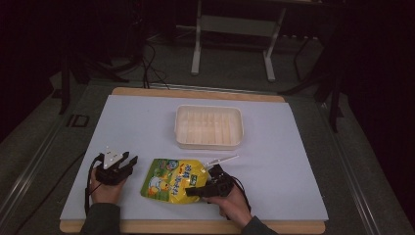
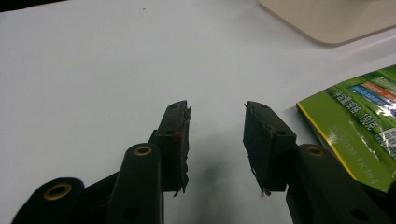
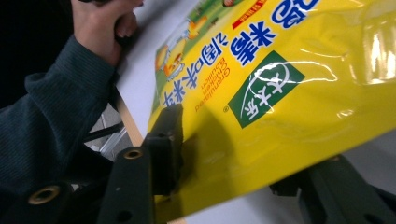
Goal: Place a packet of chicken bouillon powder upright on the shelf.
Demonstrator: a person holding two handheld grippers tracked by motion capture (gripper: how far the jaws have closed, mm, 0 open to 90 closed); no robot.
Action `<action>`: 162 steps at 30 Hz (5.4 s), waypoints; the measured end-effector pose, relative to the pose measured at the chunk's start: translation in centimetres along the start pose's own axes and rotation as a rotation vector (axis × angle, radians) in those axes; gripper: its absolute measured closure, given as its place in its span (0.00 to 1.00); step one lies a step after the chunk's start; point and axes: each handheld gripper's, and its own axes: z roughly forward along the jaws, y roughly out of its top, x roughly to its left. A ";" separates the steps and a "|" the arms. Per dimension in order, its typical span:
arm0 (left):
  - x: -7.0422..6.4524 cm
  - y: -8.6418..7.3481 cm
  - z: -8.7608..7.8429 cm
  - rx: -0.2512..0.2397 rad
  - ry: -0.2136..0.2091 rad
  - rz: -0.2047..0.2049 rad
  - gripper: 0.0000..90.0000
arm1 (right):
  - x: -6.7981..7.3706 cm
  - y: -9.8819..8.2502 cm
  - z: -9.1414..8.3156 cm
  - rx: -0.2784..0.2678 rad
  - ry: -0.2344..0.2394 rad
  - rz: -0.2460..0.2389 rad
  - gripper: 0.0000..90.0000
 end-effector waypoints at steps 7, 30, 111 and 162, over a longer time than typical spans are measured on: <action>0.0 0.0 -0.1 -0.002 0.001 -0.003 0.66 | 0.6 1.3 -0.7 -0.032 0.064 -0.005 0.81; 0.1 0.0 -0.2 -0.013 0.002 -0.011 0.66 | 3.2 4.4 -1.1 -0.078 0.081 -0.110 0.99; 0.1 0.0 -0.1 -0.002 0.007 -0.013 0.66 | 3.9 6.9 -8.3 -0.092 -0.058 -0.305 1.00; 0.1 0.0 -0.1 -0.003 0.003 -0.013 0.65 | 3.2 7.4 -11.0 -0.130 -0.113 -0.331 1.00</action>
